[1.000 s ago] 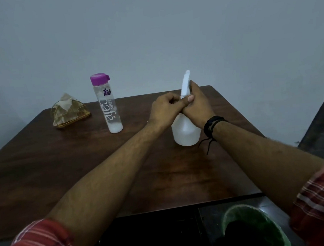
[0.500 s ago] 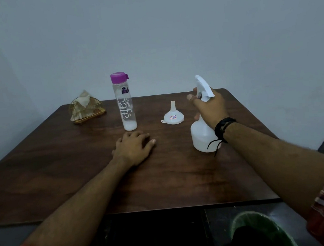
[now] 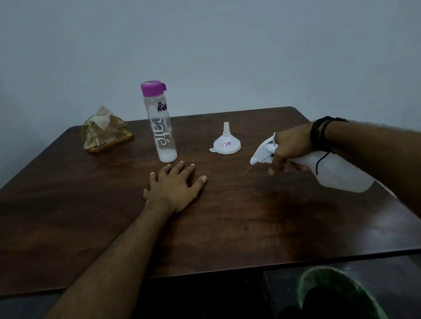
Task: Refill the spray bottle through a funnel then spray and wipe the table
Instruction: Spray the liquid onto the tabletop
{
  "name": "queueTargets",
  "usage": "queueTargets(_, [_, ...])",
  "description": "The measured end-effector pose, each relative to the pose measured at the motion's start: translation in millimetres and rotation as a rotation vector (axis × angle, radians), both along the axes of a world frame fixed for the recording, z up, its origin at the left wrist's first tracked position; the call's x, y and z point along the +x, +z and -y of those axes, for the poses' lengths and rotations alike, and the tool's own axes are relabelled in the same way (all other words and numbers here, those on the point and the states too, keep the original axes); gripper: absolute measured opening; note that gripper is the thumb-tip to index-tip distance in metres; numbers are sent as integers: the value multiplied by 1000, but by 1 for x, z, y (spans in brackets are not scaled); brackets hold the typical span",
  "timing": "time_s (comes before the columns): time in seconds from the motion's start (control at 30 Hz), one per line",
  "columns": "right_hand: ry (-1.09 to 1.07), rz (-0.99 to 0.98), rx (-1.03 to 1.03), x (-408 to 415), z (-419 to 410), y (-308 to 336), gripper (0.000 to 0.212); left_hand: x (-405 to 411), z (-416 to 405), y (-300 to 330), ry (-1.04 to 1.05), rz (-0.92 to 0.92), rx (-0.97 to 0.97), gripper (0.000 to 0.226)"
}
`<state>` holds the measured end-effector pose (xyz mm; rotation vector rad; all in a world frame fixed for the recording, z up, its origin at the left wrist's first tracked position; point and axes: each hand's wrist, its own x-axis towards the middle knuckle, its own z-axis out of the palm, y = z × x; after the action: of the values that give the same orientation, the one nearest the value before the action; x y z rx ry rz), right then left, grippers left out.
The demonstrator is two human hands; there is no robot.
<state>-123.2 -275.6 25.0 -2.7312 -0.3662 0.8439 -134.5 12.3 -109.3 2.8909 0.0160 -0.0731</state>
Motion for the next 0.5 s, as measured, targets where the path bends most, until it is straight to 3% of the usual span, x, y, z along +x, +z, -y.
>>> queueTargets(0.03, [-1,-14,-2,0,-1,1,5,0,0,0,0,-1,3,84])
queueTargets(0.13, [42,-28,2,0,-6,3,35,2,-1,0,-2,0,4,84])
queueTargets(0.27, [50,-32,-52,1,-11,4,15,2,-2,0,-11,9,9,84])
queueTargets(0.5, [3,-63,-142,7,-14,9,20,3,-2,0,-12,12,8,83])
